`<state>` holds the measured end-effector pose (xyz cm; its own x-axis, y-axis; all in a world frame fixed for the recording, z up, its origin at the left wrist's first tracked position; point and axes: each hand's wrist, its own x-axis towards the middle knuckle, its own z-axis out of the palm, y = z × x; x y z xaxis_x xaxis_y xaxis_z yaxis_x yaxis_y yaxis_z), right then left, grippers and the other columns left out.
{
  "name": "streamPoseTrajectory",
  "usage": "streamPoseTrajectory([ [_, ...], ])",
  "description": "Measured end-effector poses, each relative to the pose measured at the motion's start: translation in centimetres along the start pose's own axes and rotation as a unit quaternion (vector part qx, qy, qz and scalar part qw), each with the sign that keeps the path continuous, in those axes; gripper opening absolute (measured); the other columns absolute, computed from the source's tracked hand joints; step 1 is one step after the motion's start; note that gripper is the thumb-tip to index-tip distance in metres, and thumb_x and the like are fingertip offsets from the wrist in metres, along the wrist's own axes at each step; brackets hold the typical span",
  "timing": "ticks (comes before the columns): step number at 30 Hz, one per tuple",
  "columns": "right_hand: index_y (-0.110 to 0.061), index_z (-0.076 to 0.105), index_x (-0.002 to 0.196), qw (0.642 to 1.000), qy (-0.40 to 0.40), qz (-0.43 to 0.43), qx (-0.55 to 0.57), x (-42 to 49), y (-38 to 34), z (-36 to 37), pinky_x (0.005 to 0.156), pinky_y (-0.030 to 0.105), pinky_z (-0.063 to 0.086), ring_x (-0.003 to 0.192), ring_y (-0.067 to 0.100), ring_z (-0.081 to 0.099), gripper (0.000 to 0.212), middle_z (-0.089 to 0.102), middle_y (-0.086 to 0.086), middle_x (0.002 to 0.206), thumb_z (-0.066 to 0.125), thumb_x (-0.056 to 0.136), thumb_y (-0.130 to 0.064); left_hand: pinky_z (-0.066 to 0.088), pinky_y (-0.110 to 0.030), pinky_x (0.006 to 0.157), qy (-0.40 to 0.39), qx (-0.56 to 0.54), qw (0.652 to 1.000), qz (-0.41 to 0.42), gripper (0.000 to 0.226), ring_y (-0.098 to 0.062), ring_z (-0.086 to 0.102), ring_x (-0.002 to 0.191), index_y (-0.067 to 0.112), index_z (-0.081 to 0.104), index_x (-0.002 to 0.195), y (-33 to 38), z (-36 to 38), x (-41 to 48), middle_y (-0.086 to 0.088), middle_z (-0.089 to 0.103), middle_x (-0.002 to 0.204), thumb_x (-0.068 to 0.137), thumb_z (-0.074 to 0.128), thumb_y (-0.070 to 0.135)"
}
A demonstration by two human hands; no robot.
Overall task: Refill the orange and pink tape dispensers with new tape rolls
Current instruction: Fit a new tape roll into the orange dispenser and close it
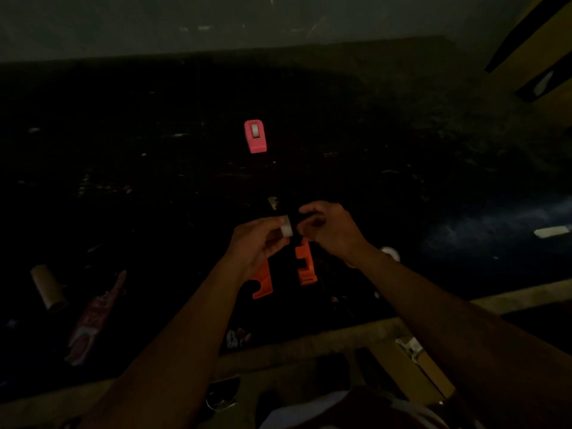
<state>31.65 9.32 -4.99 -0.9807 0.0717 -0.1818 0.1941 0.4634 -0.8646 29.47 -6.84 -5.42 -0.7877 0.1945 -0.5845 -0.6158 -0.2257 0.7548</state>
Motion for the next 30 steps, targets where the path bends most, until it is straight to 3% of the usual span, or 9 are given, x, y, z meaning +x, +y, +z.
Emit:
streamPoseTrajectory([
  [5, -0.012, 0.042, 0.139, 0.980, -0.134, 0.047, -0.140, 0.4, 1.7, -0.7, 0.104, 0.027, 0.039, 0.125, 0.023, 0.048, 0.068, 0.049, 0.010, 0.137, 0.072, 0.078, -0.006, 0.061, -0.023, 0.067, -0.010, -0.013, 1.000, -0.014, 0.026, -0.023, 0.064, 0.102, 0.007, 0.064, 0.117, 0.7, -0.7, -0.2, -0.012, 0.066, 0.111, 0.091, 0.061, 0.010],
  [8, -0.012, 0.032, 0.145, 0.967, -0.187, 0.073, -0.156, 0.7, 3.0, -0.4, 0.106, 0.026, 0.035, 0.134, 0.023, 0.039, 0.087, 0.040, 0.011, 0.147, 0.079, 0.072, -0.010, 0.060, -0.020, 0.058, -0.010, -0.023, 0.999, -0.029, 0.029, -0.024, 0.064, 0.098, 0.003, 0.062, 0.120, 0.8, -1.0, -0.4, -0.014, 0.066, 0.108, 0.091, 0.060, 0.009],
  [13, -0.013, 0.051, 0.133, 0.971, -0.189, 0.028, -0.145, 0.9, 4.0, -0.1, 0.103, 0.024, 0.039, 0.124, 0.019, 0.050, 0.069, 0.055, 0.006, 0.134, 0.081, 0.071, -0.017, 0.057, -0.018, 0.053, -0.018, -0.024, 0.998, -0.049, 0.020, -0.024, 0.064, 0.091, 0.008, 0.066, 0.110, 0.8, -1.9, -0.4, -0.014, 0.065, 0.103, 0.091, 0.060, 0.011],
  [16, -0.014, 0.058, 0.125, 0.970, -0.196, 0.012, -0.144, 0.8, 4.4, -0.2, 0.093, 0.013, 0.042, 0.110, 0.011, 0.057, 0.059, 0.061, -0.002, 0.120, 0.081, 0.071, -0.017, 0.057, -0.019, 0.056, -0.018, -0.022, 0.997, -0.065, 0.016, -0.025, 0.065, 0.087, 0.012, 0.068, 0.104, 0.8, -2.4, 0.0, -0.014, 0.066, 0.101, 0.091, 0.059, 0.013],
  [19, -0.021, 0.058, 0.121, 0.976, -0.167, 0.010, -0.138, 0.8, 4.2, -0.3, 0.097, 0.030, 0.048, 0.106, 0.015, 0.061, 0.057, 0.063, 0.002, 0.120, 0.081, 0.070, -0.022, 0.056, -0.020, 0.063, -0.016, 0.000, 0.997, -0.074, 0.020, -0.023, 0.065, 0.086, 0.012, 0.069, 0.107, 1.3, -2.8, 0.1, -0.013, 0.067, 0.103, 0.091, 0.058, 0.015],
  [23, -0.023, 0.058, 0.110, 0.992, -0.111, 0.008, -0.052, 1.1, 2.3, -0.5, 0.094, 0.045, 0.053, 0.097, 0.023, 0.067, 0.051, 0.067, 0.006, 0.110, 0.080, 0.067, -0.011, 0.049, -0.023, 0.069, -0.027, 0.022, 0.997, -0.074, 0.018, -0.021, 0.063, 0.083, 0.015, 0.069, 0.101, 2.1, -2.7, 0.1, -0.011, 0.066, 0.098, 0.092, 0.054, 0.016],
  [26, -0.026, 0.059, 0.105, 0.997, -0.076, -0.021, -0.009, 1.4, 0.3, -0.7, 0.090, 0.033, 0.055, 0.094, 0.017, 0.068, 0.050, 0.067, -0.002, 0.101, 0.082, 0.063, -0.011, 0.048, -0.024, 0.069, -0.029, 0.013, 0.997, -0.077, 0.020, -0.021, 0.062, 0.081, 0.015, 0.070, 0.100, 2.5, -2.6, 0.3, -0.012, 0.066, 0.098, 0.091, 0.052, 0.017],
  [30, -0.021, 0.057, 0.116, 0.995, -0.067, -0.065, -0.016, 1.0, -2.0, -0.7, 0.080, 0.016, 0.054, 0.096, 0.011, 0.066, 0.056, 0.062, -0.002, 0.111, 0.081, 0.066, -0.010, 0.053, -0.023, 0.063, -0.051, 0.016, 0.996, -0.066, 0.041, -0.018, 0.062, 0.083, 0.009, 0.061, 0.126, 2.7, -2.3, 0.5, -0.013, 0.065, 0.111, 0.088, 0.051, 0.017],
])
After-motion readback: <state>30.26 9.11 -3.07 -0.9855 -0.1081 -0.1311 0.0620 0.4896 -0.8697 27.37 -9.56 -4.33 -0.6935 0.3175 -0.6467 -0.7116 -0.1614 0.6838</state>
